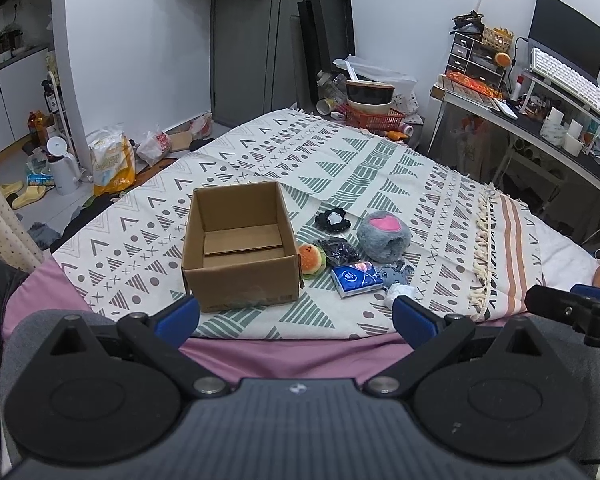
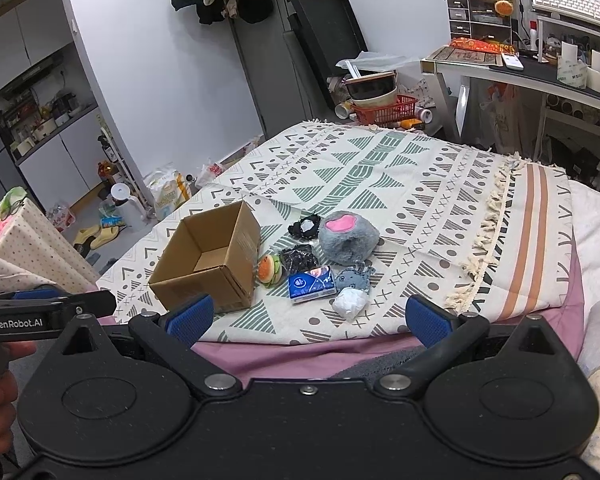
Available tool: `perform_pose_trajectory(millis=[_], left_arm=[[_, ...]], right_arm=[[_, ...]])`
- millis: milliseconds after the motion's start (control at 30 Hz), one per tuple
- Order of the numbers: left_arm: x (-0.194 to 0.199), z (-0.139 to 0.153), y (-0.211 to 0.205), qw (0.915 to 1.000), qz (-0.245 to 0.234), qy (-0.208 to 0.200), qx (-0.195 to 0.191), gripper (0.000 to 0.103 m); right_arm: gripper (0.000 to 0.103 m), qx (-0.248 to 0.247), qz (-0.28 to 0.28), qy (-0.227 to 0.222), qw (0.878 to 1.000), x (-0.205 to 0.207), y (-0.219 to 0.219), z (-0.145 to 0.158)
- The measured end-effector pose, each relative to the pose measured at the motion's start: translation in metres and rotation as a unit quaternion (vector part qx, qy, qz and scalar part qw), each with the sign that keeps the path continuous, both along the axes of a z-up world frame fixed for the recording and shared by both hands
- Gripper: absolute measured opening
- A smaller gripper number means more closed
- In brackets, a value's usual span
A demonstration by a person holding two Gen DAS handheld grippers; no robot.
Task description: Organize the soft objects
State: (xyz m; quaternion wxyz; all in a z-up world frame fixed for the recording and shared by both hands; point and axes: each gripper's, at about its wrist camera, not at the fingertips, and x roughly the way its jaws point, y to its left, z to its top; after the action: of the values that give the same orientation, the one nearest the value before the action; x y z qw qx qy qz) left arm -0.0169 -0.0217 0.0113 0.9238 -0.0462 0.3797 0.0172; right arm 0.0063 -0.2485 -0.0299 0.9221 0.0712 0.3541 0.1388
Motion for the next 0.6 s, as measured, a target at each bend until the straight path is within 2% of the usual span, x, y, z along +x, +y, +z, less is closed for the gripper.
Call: perform_pose_trajectory(millis=[200, 300, 600], left_arm=[[0.011, -0.009, 0.004, 0.9999, 0.001, 0.001, -0.012, 0.102], [0.016, -0.016, 0.000, 0.9999, -0.006, 0.004, -0.014, 0.102], [0.044, -0.035, -0.010, 0.9996, -0.021, 0.007, -0.016, 0.102]], right_arm=[[0.103, -0.001, 0.002, 0.006, 1.000, 0.003, -0.001, -0.005], [0.103, -0.010, 0.001, -0.008, 1.000, 0.007, -0.002, -0.011], [0.103, 0.000, 0.004, 0.032, 0.999, 0.033, -0.001, -0.028]])
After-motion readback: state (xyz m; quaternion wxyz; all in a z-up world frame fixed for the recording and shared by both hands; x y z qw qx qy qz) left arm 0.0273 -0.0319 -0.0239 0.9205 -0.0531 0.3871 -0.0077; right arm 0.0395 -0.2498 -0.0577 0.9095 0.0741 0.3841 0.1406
